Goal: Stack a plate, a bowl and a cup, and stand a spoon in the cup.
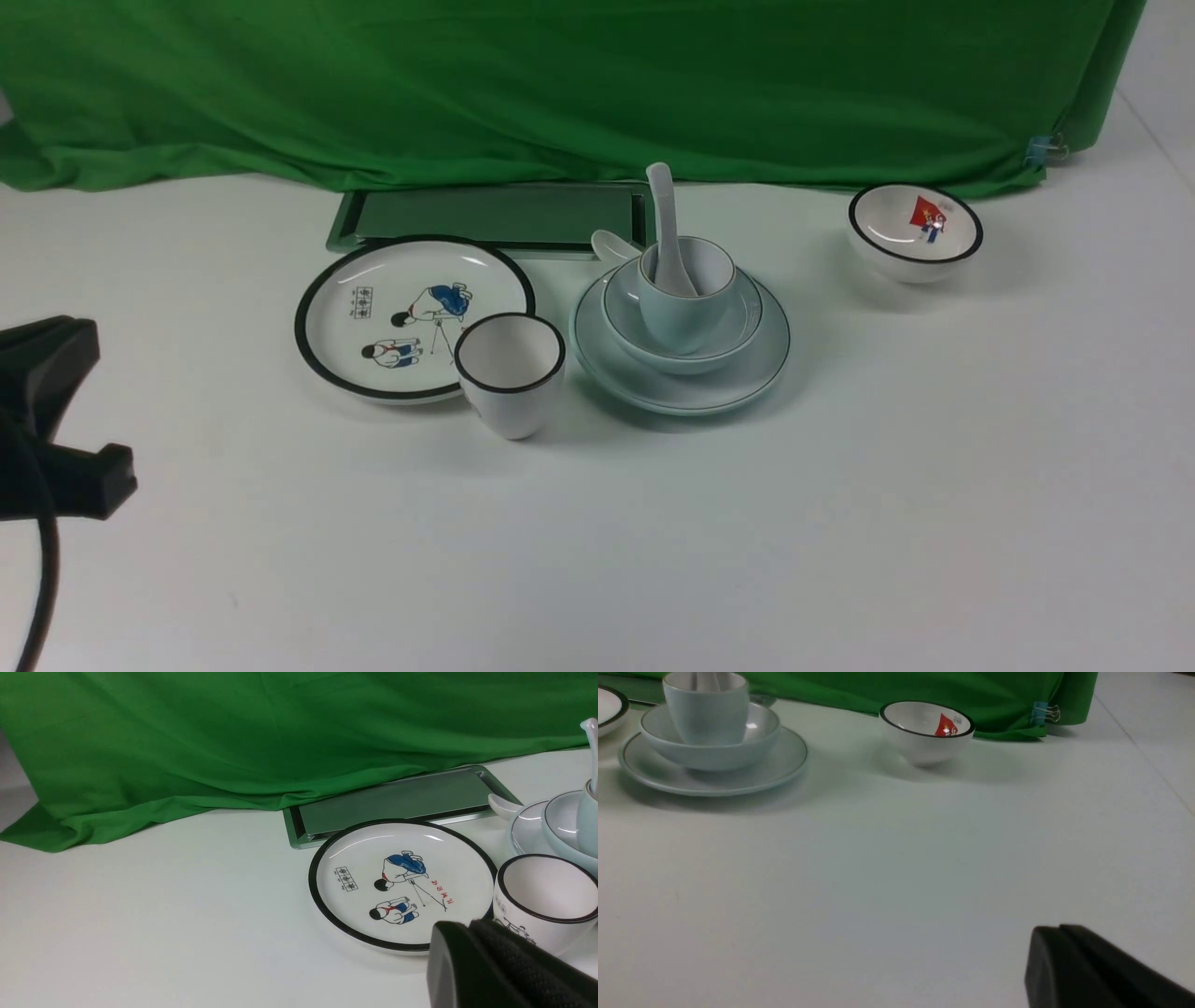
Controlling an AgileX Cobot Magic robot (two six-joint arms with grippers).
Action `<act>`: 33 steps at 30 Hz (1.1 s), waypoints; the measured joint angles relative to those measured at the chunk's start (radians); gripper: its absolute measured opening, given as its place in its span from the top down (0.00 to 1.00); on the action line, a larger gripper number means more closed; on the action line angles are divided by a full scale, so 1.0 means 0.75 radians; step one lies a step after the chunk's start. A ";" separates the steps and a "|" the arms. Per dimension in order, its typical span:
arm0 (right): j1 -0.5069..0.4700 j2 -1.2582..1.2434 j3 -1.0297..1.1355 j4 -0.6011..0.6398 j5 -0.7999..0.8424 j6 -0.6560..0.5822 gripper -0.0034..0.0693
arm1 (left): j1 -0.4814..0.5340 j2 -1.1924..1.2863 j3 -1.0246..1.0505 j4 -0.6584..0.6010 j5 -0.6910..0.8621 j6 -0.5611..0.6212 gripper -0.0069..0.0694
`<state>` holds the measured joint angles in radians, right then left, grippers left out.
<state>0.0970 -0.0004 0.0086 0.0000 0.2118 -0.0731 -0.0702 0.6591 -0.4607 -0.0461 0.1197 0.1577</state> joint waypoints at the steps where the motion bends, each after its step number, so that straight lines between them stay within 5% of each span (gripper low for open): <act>1: 0.000 0.000 0.000 0.000 0.000 0.000 0.93 | 0.000 0.000 0.000 0.000 0.000 0.000 0.95; 16: 0.000 0.000 0.000 0.000 0.000 0.000 0.90 | -0.001 -0.056 0.059 0.000 -0.058 0.000 0.95; 26: 0.000 0.000 0.000 0.000 0.000 0.000 0.87 | 0.007 -0.569 0.585 0.000 -0.286 0.000 0.95; 33: 0.000 0.000 0.000 0.000 0.003 0.000 0.86 | 0.013 -0.868 0.624 -0.033 0.154 0.000 0.95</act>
<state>0.0970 -0.0004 0.0086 0.0000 0.2142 -0.0731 -0.0607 0.0083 0.0073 -0.0711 0.2353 0.1577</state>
